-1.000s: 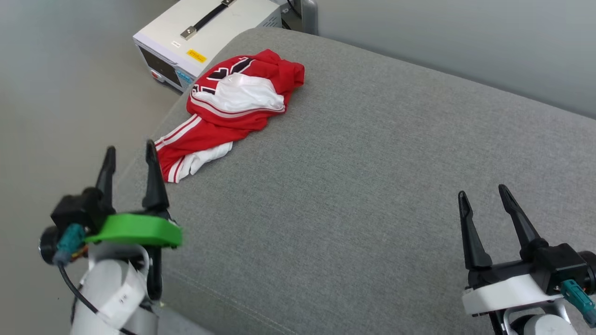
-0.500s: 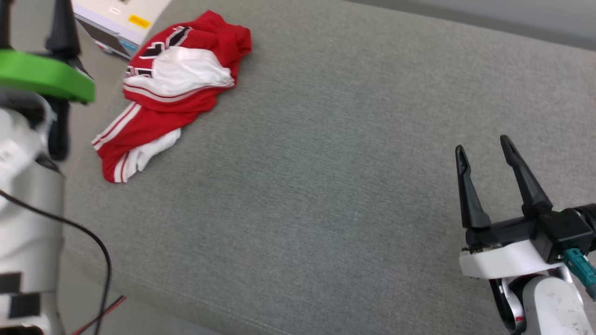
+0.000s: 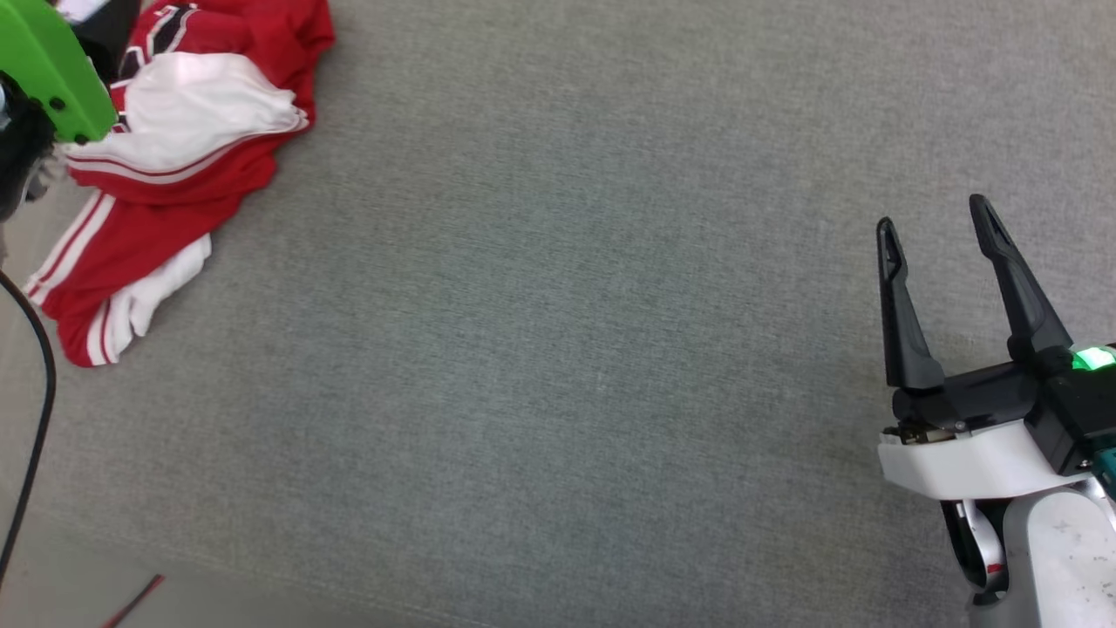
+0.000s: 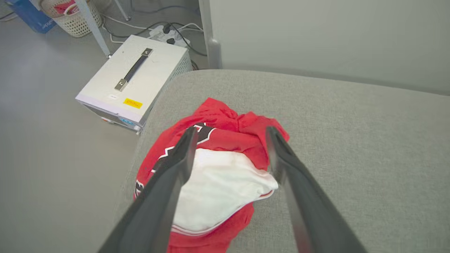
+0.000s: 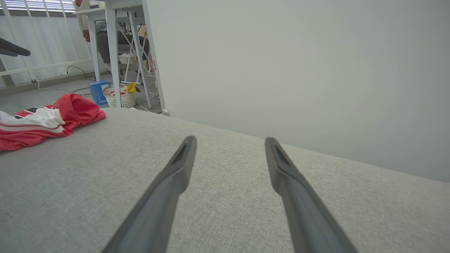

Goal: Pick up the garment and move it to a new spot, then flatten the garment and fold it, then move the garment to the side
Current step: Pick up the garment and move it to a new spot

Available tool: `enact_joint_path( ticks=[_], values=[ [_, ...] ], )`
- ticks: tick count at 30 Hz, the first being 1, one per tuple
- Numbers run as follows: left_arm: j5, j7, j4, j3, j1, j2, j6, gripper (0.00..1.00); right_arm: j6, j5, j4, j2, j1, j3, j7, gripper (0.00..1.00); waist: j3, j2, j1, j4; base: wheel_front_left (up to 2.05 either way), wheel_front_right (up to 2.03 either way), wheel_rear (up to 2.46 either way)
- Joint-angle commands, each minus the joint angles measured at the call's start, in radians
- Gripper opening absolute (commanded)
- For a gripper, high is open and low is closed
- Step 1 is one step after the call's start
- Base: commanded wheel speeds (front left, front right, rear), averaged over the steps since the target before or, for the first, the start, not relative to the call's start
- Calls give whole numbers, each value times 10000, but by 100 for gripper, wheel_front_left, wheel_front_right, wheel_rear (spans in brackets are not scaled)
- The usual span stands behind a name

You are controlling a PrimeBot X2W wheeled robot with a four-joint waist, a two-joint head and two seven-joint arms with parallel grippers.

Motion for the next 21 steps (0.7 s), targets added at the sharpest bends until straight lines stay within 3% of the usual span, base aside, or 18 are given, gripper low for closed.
enact_joint_path(
  ticks=[1, 8, 13, 21],
  values=[
    [-183, 467, 75, -304, -237, 227, -28, 100, -7, -56, -106, -61, -184, 0, -47, 100, 486, 0, -1, -371, 0, 0, 0],
    [-700, 2911, 467, -1926, -375, 784, -28, 100, -7, -126, -299, -313, -213, -14, -47, 100, 1109, 0, -1, -623, 0, 0, 0],
    [-678, 3117, 1131, -2353, -240, 912, -28, 100, -7, -129, -380, -399, -265, -121, -47, 100, 1474, 0, -1, -871, 0, 0, 0],
    [-1098, 3153, 2277, -2700, 264, 449, -28, 100, -7, -107, -446, -382, -246, -208, -47, 100, 1631, 0, -1, -1000, 0, 0, 0]
  ],
)
